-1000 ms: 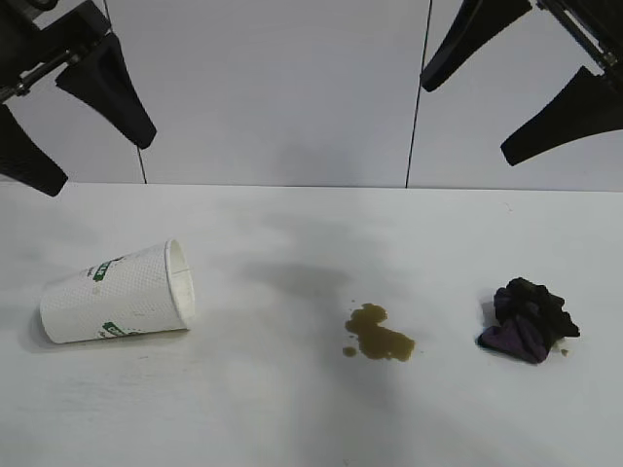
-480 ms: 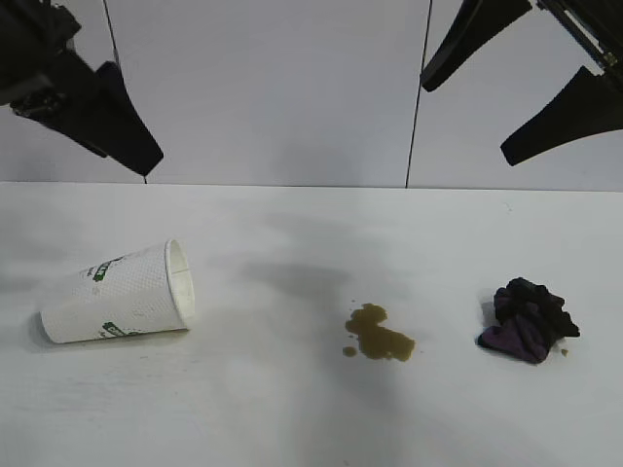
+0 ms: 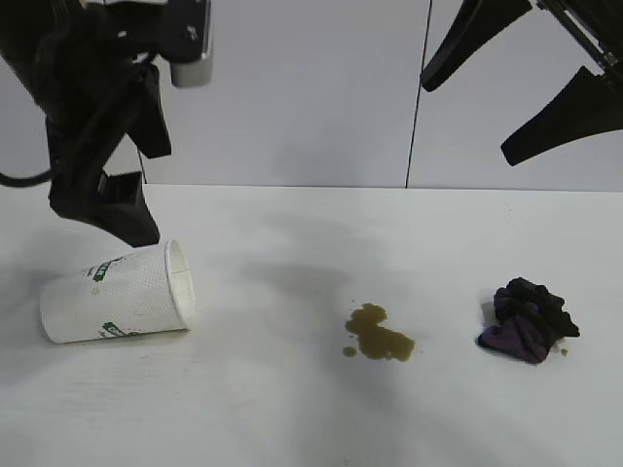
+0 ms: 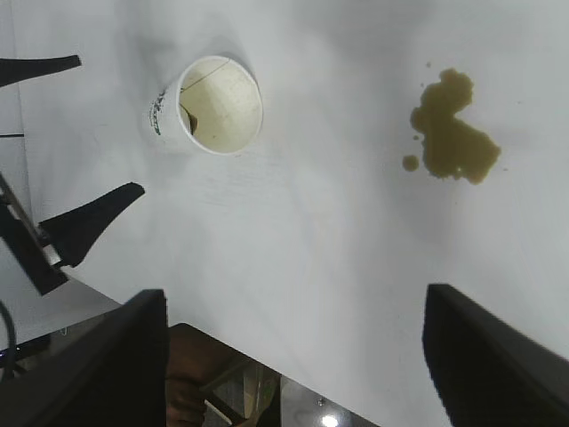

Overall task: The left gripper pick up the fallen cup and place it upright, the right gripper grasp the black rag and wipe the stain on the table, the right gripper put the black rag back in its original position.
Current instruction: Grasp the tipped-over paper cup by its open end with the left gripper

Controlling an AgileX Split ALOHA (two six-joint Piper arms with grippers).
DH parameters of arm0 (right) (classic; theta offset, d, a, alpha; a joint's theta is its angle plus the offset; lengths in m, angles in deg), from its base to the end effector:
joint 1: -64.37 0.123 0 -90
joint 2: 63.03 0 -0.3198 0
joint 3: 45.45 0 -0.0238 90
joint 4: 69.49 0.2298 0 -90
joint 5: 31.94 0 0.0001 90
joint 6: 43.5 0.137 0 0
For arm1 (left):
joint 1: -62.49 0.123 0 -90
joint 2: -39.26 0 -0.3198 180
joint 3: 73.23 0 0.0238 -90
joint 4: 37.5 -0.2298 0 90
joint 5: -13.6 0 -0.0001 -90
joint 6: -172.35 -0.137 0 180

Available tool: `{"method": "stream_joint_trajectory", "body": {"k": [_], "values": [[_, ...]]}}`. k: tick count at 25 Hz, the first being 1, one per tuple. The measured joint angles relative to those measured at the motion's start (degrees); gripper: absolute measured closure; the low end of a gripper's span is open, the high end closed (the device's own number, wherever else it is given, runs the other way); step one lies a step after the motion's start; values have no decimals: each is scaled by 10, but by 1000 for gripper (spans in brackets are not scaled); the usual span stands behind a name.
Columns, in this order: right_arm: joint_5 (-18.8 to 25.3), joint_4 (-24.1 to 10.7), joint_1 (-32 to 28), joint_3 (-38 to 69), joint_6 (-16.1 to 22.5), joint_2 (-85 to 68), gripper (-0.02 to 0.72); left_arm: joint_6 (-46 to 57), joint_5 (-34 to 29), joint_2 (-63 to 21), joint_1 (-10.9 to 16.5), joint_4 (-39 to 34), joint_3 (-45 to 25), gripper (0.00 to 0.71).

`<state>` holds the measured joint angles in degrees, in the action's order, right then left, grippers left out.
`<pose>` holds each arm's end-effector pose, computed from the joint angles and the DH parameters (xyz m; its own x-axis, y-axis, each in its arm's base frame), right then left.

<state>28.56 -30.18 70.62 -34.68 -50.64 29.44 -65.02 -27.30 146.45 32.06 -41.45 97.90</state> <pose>0.2774 0.1064 0.3078 -0.9629 0.1092 -0.2469 -0.0601 0.8047 0.5906 0.3179 -0.1795 0.2230 0.0342 0.9868 -0.1580 0.9320 0.0256 0.3616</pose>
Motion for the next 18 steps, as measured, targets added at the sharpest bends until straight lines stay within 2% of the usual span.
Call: {"method": "stream_joint_trajectory", "body": {"k": [5, 12, 18], "values": [[0, 0, 0, 0, 0, 0, 156, 75, 0, 62, -5, -52, 0, 17], [0, 0, 0, 0, 0, 0, 156, 98, 19, 125, -5, -57, 7, 17], [0, -1, 0, 0, 0, 0, 156, 139, 6, 156, -5, -66, 47, 16]]}}
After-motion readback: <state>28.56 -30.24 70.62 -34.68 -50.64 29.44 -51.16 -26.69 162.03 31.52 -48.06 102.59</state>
